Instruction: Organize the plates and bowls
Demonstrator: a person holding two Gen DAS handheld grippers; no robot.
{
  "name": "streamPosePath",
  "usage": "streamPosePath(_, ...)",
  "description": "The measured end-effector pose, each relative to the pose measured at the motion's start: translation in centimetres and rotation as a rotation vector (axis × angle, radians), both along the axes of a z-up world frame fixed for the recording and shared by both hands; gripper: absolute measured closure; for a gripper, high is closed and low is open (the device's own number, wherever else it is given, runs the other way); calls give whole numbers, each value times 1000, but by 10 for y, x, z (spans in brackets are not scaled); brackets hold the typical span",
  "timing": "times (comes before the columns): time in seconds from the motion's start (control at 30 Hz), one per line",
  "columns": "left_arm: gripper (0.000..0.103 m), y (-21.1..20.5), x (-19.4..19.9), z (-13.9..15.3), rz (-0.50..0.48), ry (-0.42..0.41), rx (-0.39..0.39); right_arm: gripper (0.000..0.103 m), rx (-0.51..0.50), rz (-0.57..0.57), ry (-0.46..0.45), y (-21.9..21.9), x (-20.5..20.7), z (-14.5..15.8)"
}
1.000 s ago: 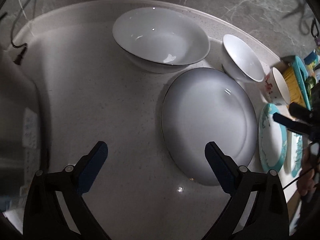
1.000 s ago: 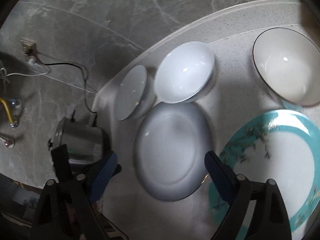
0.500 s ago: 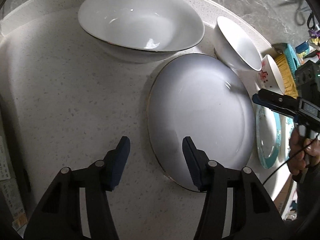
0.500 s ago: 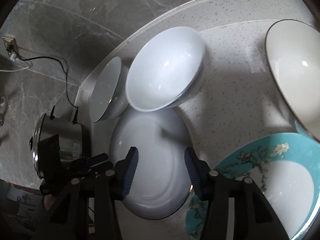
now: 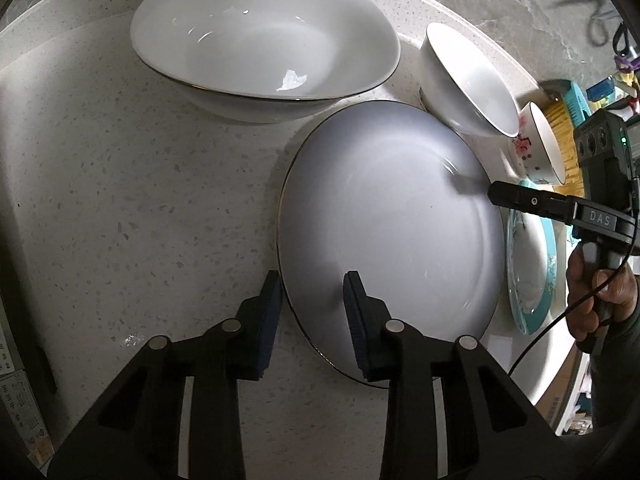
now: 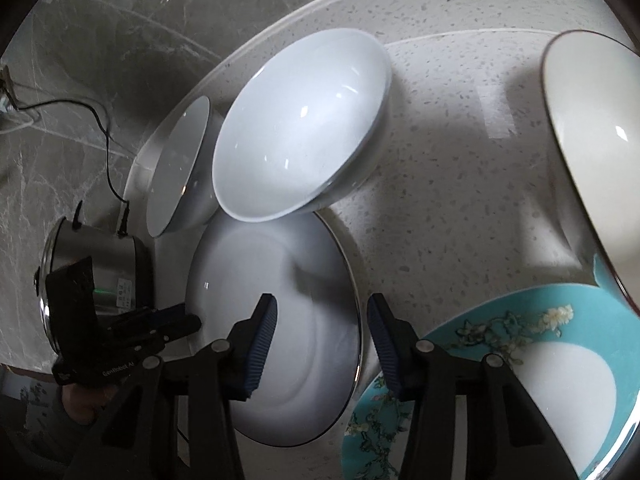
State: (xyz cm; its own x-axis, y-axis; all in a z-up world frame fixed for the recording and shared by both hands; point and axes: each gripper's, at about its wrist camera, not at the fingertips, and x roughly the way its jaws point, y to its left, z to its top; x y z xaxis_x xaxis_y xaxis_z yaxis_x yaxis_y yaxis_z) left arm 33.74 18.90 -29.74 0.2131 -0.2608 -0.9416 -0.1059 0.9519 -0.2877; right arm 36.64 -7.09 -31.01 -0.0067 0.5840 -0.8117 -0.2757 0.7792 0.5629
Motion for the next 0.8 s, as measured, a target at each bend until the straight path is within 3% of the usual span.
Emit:
streamPosePath(0.37, 74, 0, -2, 2, -11, 19, 11, 52, -57, 118, 4, 15, 0, 2)
streamPosePath(0.47, 74, -5, -2, 2, -10, 22, 24, 60, -90, 133, -17, 14, -1, 2)
streamPosePath(0.57, 75, -7, -1, 3, -9, 23, 33, 79, -129, 125, -20, 11, 1, 0)
streamPosePath(0.8, 76, -9, -2, 3, 26, 16, 38, 80, -147, 86, -12, 14, 3, 2)
